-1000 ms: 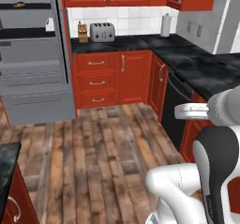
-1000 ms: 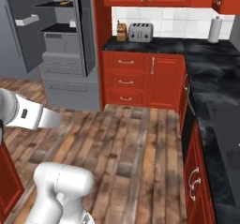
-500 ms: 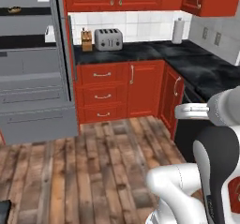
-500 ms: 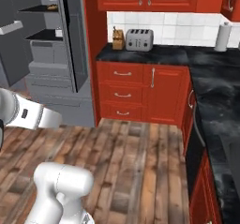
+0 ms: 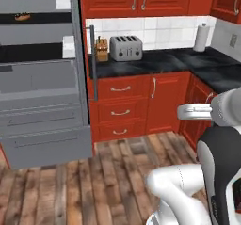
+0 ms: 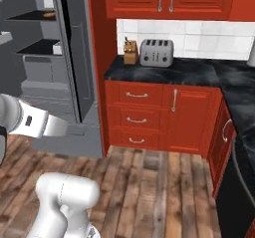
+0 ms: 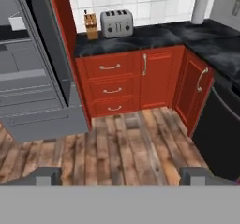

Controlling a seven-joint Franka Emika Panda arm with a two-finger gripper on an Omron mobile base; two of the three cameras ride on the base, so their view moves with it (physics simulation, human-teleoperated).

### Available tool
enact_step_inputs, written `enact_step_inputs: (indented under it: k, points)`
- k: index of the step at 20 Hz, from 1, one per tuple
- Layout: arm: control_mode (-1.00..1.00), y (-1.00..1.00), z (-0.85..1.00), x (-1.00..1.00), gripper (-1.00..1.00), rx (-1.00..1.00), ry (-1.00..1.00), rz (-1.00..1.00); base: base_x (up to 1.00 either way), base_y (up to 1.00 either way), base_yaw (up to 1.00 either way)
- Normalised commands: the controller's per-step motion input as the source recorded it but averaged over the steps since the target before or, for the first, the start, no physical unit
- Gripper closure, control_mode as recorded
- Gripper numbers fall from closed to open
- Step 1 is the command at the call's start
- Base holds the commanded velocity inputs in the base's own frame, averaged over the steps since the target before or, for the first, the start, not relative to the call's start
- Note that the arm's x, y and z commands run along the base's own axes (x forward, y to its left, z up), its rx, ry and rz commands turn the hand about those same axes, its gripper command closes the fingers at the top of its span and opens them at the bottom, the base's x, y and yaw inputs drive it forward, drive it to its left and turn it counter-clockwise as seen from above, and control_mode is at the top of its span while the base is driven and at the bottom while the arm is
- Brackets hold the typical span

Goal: Take the donut and cupcake from the fridge and place them on the empty tray on the dining counter.

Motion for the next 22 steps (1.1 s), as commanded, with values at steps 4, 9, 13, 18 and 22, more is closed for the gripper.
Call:
enact_step_inputs:
  k: [4, 9, 13, 18, 22]
  points:
    - [1.0, 0.0, 0.0, 0.0, -1.0, 0.0, 0.0, 0.0, 1.0, 1.0, 0.0]
    - [1.0, 0.0, 0.0, 0.0, -1.0, 0.0, 0.0, 0.0, 1.0, 1.0, 0.0]
    - [1.0, 0.0, 0.0, 0.0, -1.0, 0.0, 0.0, 0.0, 1.0, 1.0, 0.02]
    - [1.0, 0.0, 0.0, 0.0, -1.0, 0.0, 0.0, 0.0, 0.97, 1.0, 0.11]
    - [1.0, 0.0, 0.0, 0.0, -1.0, 0.0, 0.0, 0.0, 1.0, 0.36, 0.26]
